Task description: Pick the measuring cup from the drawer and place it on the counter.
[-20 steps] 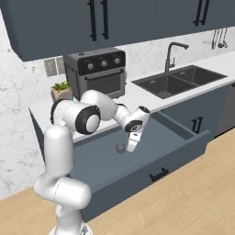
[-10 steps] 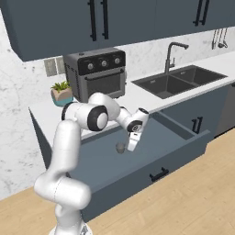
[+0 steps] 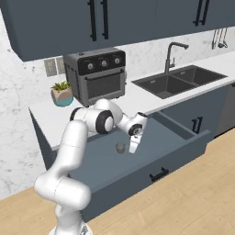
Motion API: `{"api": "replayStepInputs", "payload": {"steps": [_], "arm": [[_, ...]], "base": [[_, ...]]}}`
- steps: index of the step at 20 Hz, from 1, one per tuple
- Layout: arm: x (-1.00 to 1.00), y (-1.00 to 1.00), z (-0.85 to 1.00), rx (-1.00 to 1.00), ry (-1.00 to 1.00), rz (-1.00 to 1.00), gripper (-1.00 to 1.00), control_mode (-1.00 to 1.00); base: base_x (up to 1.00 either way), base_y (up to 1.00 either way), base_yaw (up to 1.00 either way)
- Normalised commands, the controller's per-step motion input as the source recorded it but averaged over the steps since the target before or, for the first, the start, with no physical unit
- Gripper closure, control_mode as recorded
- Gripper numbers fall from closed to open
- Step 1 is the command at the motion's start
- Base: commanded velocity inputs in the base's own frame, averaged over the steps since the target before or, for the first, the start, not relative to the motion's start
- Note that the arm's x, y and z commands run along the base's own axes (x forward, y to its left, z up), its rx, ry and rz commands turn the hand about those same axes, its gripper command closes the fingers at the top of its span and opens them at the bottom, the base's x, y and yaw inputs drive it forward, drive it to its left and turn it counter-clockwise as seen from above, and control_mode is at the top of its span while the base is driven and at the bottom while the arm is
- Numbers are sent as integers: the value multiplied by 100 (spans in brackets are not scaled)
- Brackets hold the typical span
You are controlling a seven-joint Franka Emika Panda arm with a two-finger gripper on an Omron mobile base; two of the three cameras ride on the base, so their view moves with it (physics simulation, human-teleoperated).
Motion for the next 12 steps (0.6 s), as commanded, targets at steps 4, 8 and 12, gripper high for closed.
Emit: {"api": "replayStepInputs", "payload": {"steps": [4, 8, 12], "arm": [[41, 0, -32, -4, -2, 0, 100, -100], [2, 0, -4, 0, 0, 0, 100, -100], [-39, -5, 10, 3, -5, 0, 100, -100]], "base": [[0, 0, 0], [0, 0, 0], [0, 0, 0]]}}
